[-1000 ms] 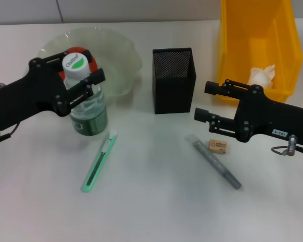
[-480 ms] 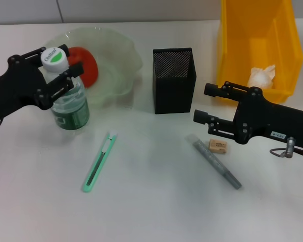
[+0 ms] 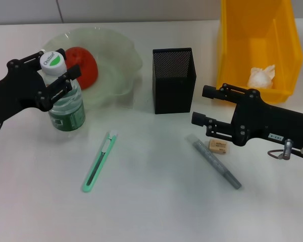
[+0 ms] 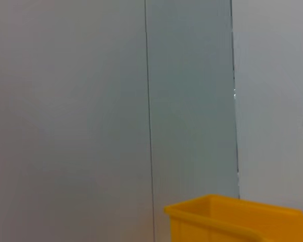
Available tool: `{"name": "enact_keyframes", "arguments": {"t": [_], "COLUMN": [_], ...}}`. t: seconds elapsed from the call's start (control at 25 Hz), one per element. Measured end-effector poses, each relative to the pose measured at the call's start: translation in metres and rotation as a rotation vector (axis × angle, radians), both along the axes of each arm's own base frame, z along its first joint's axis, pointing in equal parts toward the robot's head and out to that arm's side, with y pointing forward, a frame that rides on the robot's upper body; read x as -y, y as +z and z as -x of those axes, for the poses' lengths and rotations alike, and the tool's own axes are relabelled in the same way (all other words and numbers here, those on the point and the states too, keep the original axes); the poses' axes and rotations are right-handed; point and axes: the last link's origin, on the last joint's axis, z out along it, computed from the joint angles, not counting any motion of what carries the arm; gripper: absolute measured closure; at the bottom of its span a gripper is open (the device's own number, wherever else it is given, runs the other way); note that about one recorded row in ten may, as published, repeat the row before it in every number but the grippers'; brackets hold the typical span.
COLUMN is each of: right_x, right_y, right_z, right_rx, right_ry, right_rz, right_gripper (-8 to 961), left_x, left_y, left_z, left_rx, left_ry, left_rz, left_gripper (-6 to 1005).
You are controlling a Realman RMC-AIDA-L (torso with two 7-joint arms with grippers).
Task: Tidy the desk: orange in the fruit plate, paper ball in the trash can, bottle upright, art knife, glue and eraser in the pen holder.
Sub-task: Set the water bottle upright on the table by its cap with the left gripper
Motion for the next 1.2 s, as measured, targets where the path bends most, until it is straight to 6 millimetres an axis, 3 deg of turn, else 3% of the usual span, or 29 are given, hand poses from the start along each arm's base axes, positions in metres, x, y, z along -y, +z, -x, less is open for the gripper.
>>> {"name": "enact_keyframes", "arguments": {"t": [1.2], "right_x": [-0.0010], "right_y": [-0.0024], "right_z": [0.0024], "right_rx": [0.010], "right_ry": [0.014], "right_rz": [0.014], "right_gripper": [267], "left_x": [0.0001], "left_y": [-0.0070], "left_z": [0.0088], "left_rx": [0.021], "left_ry": [0.069], "left_rz": [0.009], "left_gripper": [519]}}
